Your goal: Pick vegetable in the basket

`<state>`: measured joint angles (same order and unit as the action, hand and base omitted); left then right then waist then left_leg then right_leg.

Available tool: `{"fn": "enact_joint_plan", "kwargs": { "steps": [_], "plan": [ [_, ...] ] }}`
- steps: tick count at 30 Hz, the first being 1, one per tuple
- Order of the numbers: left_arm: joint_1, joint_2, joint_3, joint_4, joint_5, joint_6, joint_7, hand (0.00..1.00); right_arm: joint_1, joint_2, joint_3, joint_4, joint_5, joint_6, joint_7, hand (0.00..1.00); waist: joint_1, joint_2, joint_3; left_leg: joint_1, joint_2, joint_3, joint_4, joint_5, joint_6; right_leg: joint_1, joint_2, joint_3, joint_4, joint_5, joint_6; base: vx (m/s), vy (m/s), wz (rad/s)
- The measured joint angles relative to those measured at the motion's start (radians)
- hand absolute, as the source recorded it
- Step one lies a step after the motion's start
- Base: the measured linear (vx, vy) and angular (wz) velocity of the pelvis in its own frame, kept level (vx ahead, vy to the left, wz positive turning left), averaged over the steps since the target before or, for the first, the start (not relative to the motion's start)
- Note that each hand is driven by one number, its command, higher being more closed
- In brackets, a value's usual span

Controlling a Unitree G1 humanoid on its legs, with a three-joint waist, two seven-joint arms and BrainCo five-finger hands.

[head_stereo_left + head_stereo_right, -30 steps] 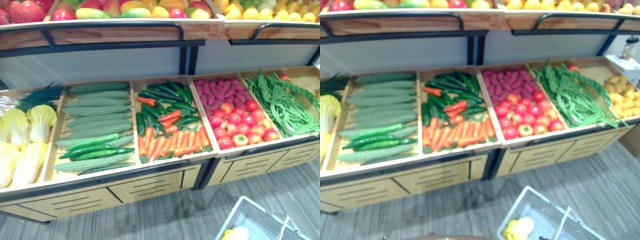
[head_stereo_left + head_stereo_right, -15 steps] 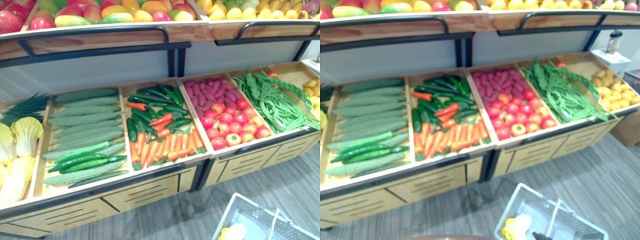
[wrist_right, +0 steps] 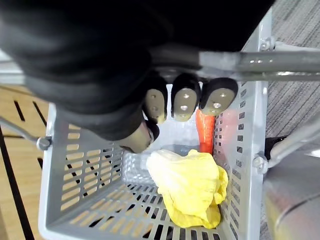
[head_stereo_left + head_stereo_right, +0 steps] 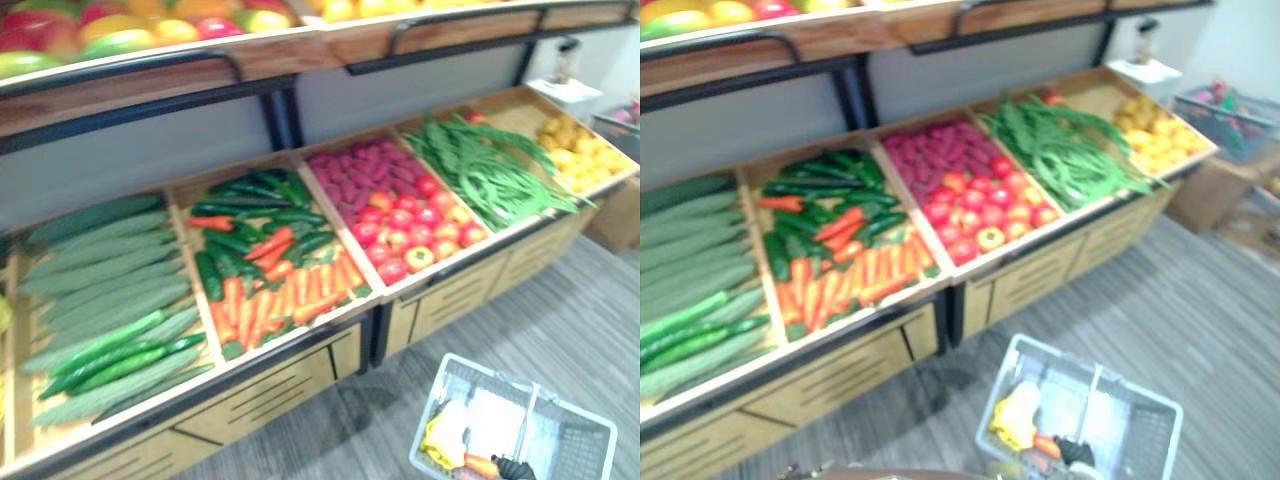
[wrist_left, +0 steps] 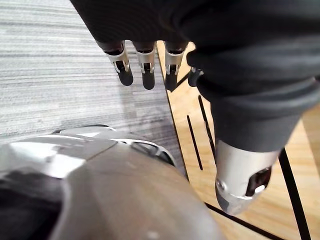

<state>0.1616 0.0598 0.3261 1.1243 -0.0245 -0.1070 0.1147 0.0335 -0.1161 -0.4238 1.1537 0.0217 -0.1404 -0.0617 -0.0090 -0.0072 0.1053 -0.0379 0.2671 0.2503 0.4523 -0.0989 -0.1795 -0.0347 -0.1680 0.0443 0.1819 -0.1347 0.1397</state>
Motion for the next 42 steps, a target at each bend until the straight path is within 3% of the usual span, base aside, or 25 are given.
{"fn": "enact_joint_plan", "kwargs": {
  "steps": [1, 3, 4, 6, 10, 12, 13, 14, 16, 18, 19, 20, 21, 22, 23, 24, 25, 27, 29, 31, 32, 36, 39, 40, 42],
  "plan": [
    [0.000, -0.018, 0.012, -0.001, 0.000, -0.003, 0.001, 0.00, -0.013, -0.016, -0.002, 0.000, 0.000, 0.004, 0.000, 1.00, 0.015, 0.022, 0.000, 0.006, -0.070, -0.118, -0.021, -0.083, 0.018, -0.035, 0.021, 0.097, -0.009, 0.014, -0.001, 0.02, 0.129, -1.43],
    [0.001, -0.018, 0.013, -0.002, 0.000, -0.004, 0.000, 0.00, -0.034, -0.014, -0.002, 0.002, 0.000, 0.006, 0.000, 1.00, 0.022, 0.025, 0.001, 0.011, -0.130, -0.211, -0.074, -0.150, 0.041, -0.068, 0.043, 0.184, -0.024, 0.035, 0.010, 0.00, 0.176, -1.69],
    [0.005, -0.017, 0.013, -0.006, 0.004, -0.005, 0.000, 0.00, -0.043, -0.010, -0.001, 0.002, 0.000, 0.005, -0.001, 1.00, 0.030, 0.026, 0.002, 0.035, -0.164, -0.282, -0.121, -0.200, 0.080, -0.089, 0.061, 0.249, -0.041, 0.056, 0.025, 0.00, 0.212, -1.69],
    [-0.017, -0.020, 0.002, -0.016, 0.010, -0.012, 0.001, 0.00, -0.053, -0.013, 0.000, 0.002, 0.000, 0.006, -0.002, 1.00, 0.034, 0.039, 0.006, 0.063, -0.190, -0.339, -0.183, -0.257, 0.099, -0.118, 0.067, 0.308, -0.071, 0.100, 0.057, -0.01, 0.256, -1.19],
    [-0.062, 0.003, -0.008, -0.028, 0.011, -0.016, 0.002, 0.00, -0.049, 0.046, 0.002, -0.041, 0.000, 0.001, -0.009, 1.00, 0.034, -0.017, 0.042, 0.080, -0.236, -0.183, -0.189, -0.255, 0.120, -0.174, 0.044, 0.353, -0.088, 0.198, 0.031, -0.05, 0.221, -0.96],
    [-0.070, 0.000, -0.009, -0.029, 0.016, -0.016, 0.004, 0.00, -0.049, 0.056, 0.031, -0.074, -0.001, 0.002, -0.015, 1.00, 0.041, -0.016, 0.043, 0.086, -0.228, -0.091, -0.194, -0.248, 0.129, -0.215, 0.065, 0.318, -0.101, 0.280, -0.005, -0.03, 0.151, -1.41],
    [-0.069, -0.001, -0.012, -0.031, 0.040, -0.016, 0.004, 0.00, -0.049, 0.059, 0.065, -0.100, -0.001, 0.000, -0.015, 1.00, 0.045, -0.005, 0.052, 0.095, -0.206, -0.011, -0.205, -0.235, 0.145, -0.233, 0.079, 0.188, -0.104, 0.326, -0.051, -0.03, 0.090, -1.51],
    [-0.071, -0.002, -0.014, -0.043, 0.049, -0.016, 0.003, 0.00, -0.045, 0.062, 0.068, -0.119, 0.000, 0.002, -0.016, 1.00, 0.042, -0.005, 0.059, 0.114, -0.203, 0.049, -0.211, -0.234, 0.146, -0.272, 0.061, -0.036, 0.018, 0.245, -0.119, -0.02, 0.031, -1.35],
    [-0.075, -0.013, -0.003, -0.052, 0.049, -0.015, 0.003, 0.00, -0.017, 0.063, 0.046, -0.129, 0.001, -0.004, -0.018, 1.00, 0.038, 0.005, 0.072, 0.162, -0.206, 0.119, -0.216, -0.234, 0.147, -0.290, 0.016, -0.283, 0.229, 0.102, -0.191, 0.01, 0.033, -0.96],
    [-0.076, -0.023, 0.031, -0.049, 0.049, -0.016, 0.000, 0.00, 0.011, 0.063, 0.039, -0.135, 0.000, -0.014, -0.015, 1.00, 0.040, -0.002, 0.067, 0.204, -0.223, 0.160, -0.216, -0.233, 0.149, -0.282, 0.021, -0.343, 0.264, 0.110, -0.188, 0.02, 0.041, -1.02],
    [-0.078, -0.024, 0.055, -0.031, 0.049, -0.014, -0.002, 0.00, 0.013, 0.062, 0.041, -0.121, -0.004, -0.018, -0.013, 1.00, 0.037, 0.002, 0.062, 0.215, -0.217, 0.180, -0.221, -0.214, 0.161, -0.259, 0.057, -0.332, 0.195, 0.151, -0.181, 0.00, -0.033, -1.20],
    [-0.076, -0.035, 0.062, -0.020, 0.049, -0.015, -0.007, 0.00, 0.006, 0.060, 0.042, -0.107, -0.007, -0.015, -0.011, 1.00, 0.045, 0.027, 0.054, 0.208, -0.182, 0.206, -0.233, -0.184, 0.177, -0.234, 0.084, -0.336, 0.102, 0.173, -0.196, 0.03, -0.101, -1.02],
    [-0.077, -0.042, 0.062, -0.021, 0.050, -0.016, -0.007, 0.00, 0.000, 0.055, 0.036, -0.107, -0.011, -0.015, -0.009, 1.00, 0.033, 0.029, 0.050, 0.205, -0.180, 0.211, -0.244, -0.180, 0.176, -0.237, 0.066, -0.377, 0.165, 0.135, -0.214, 0.07, -0.125, -0.50],
    [-0.078, -0.042, 0.045, -0.029, 0.050, -0.020, -0.012, 0.00, 0.000, 0.052, -0.008, -0.098, -0.001, -0.009, -0.013, 1.00, 0.012, 0.022, 0.054, 0.216, -0.191, 0.222, -0.264, -0.178, 0.173, -0.237, -0.008, -0.458, 0.311, 0.027, -0.195, 0.12, -0.087, -0.09],
    [-0.076, -0.033, 0.042, -0.030, 0.050, -0.019, -0.012, 0.00, 0.001, 0.052, -0.021, -0.082, 0.001, -0.006, -0.016, 1.00, 0.008, 0.018, 0.051, 0.219, -0.201, 0.233, -0.274, -0.178, 0.171, -0.226, -0.029, -0.478, 0.310, 0.010, -0.181, 0.10, -0.081, -0.42],
    [-0.075, -0.020, 0.047, -0.016, 0.052, -0.012, -0.012, 0.00, -0.003, 0.050, -0.021, -0.075, -0.003, 0.003, -0.016, 1.00, 0.021, 0.000, 0.045, 0.219, -0.213, 0.259, -0.274, -0.170, 0.157, -0.216, -0.004, -0.490, 0.265, 0.006, -0.182, 0.06, -0.110, -0.96],
    [-0.059, -0.022, 0.057, -0.008, 0.064, -0.011, -0.012, 0.00, -0.002, 0.047, -0.016, -0.074, -0.015, 0.003, -0.013, 1.00, 0.024, 0.008, 0.042, 0.219, -0.204, 0.293, -0.264, -0.157, 0.140, -0.195, 0.038, -0.467, 0.183, 0.031, -0.170, 0.02, -0.107, -1.27],
    [-0.044, -0.025, 0.052, -0.010, 0.077, -0.012, -0.012, 0.00, -0.001, 0.037, -0.007, -0.048, -0.021, 0.008, -0.014, 1.00, 0.033, 0.016, 0.042, 0.198, -0.178, 0.342, -0.175, -0.151, 0.140, -0.150, 0.092, -0.400, 0.052, 0.075, -0.168, 0.01, -0.070, -1.31],
    [-0.041, -0.016, 0.034, -0.009, 0.083, -0.015, -0.012, 0.00, 0.000, 0.035, -0.010, -0.031, -0.019, 0.015, -0.017, 1.00, 0.039, 0.000, 0.042, 0.173, -0.164, 0.344, -0.131, -0.148, 0.142, -0.127, 0.113, -0.344, -0.047, 0.122, -0.166, -0.03, -0.056, -1.03],
    [-0.043, -0.020, 0.020, -0.011, 0.086, -0.015, -0.012, 0.00, -0.003, 0.027, -0.010, -0.013, -0.019, 0.028, -0.017, 1.00, 0.030, 0.023, 0.027, 0.182, -0.170, 0.346, -0.316, -0.107, 0.131, -0.111, 0.153, -0.298, -0.159, 0.173, -0.170, -0.04, -0.051, -0.91],
    [-0.045, -0.022, 0.013, -0.011, 0.086, -0.015, -0.011, 0.00, -0.012, 0.026, -0.012, -0.001, -0.017, 0.031, -0.018, 1.00, 0.026, 0.040, 0.023, 0.191, -0.163, 0.359, -0.314, -0.110, 0.119, -0.108, 0.164, -0.301, -0.188, 0.180, -0.164, -0.02, -0.032, -0.68],
    [-0.044, -0.012, -0.013, -0.013, 0.086, -0.014, -0.010, 0.00, 0.003, 0.042, -0.047, -0.001, -0.009, 0.029, -0.019, 1.00, 0.006, 0.030, 0.030, 0.205, -0.139, 0.400, -0.248, -0.110, 0.119, -0.102, 0.142, -0.379, -0.141, 0.157, -0.181, -0.04, 0.027, -0.32],
    [-0.038, -0.012, -0.018, -0.031, 0.088, -0.016, -0.009, 0.00, 0.014, 0.034, -0.050, 0.001, 0.001, 0.027, -0.019, 1.00, -0.002, 0.033, 0.040, 0.144, -0.054, 0.399, 0.025, -0.105, 0.119, -0.090, 0.135, -0.363, -0.069, 0.090, -0.185, 0.03, -0.087, -0.14],
    [-0.036, -0.014, -0.017, -0.036, 0.088, -0.015, -0.009, 0.00, 0.018, 0.024, -0.050, 0.002, 0.001, 0.027, -0.019, 1.00, -0.004, 0.032, 0.051, 0.071, 0.010, 0.362, 0.231, -0.053, 0.146, -0.075, 0.142, -0.351, -0.055, 0.072, -0.188, 0.11, -0.121, -0.27],
    [-0.029, -0.019, -0.015, -0.049, 0.088, -0.015, -0.008, 0.00, 0.013, 0.000, -0.045, 0.006, -0.002, 0.028, -0.019, 1.00, 0.018, 0.043, 0.059, -0.040, -0.018, 0.185, 0.370, -0.049, 0.132, -0.048, 0.143, -0.305, -0.057, 0.067, -0.194, 0.13, -0.080, -0.54]
  ]
}}
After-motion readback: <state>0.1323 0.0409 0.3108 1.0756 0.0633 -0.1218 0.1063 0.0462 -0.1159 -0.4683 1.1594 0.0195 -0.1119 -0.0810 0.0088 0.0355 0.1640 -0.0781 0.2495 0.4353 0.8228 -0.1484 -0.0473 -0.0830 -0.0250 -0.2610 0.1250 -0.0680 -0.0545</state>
